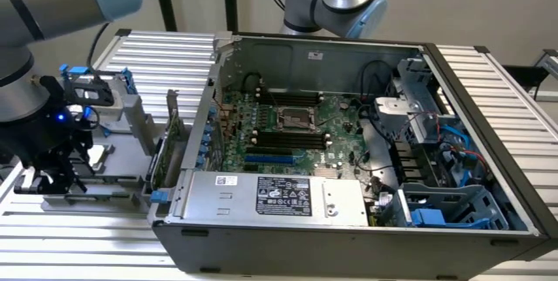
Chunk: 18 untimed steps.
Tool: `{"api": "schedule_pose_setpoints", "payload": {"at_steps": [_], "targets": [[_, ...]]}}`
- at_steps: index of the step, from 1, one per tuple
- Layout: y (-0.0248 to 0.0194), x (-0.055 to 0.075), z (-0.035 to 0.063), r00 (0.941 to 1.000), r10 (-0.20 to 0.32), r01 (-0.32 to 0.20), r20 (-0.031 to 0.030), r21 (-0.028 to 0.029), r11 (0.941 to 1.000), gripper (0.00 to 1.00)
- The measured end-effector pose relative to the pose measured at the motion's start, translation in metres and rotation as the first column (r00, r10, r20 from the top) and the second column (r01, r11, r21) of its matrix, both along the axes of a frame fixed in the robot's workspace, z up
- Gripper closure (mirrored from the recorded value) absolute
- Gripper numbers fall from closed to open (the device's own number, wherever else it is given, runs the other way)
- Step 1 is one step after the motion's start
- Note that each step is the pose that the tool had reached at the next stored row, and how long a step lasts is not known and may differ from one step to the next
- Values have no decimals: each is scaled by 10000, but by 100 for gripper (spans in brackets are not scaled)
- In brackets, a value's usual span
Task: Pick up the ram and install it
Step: 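Pick up the ram and move it above insertion slot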
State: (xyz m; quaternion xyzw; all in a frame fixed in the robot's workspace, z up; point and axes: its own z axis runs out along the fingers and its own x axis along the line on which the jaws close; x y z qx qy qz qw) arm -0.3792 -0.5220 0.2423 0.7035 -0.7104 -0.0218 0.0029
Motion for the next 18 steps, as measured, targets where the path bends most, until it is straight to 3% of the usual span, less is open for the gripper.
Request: {"api": "schedule_pose_setpoints", "payload": {"at_steps": [18], "targets": [[0, 0, -327, 10000, 2, -2, -13, 0, 10000, 64]]}}
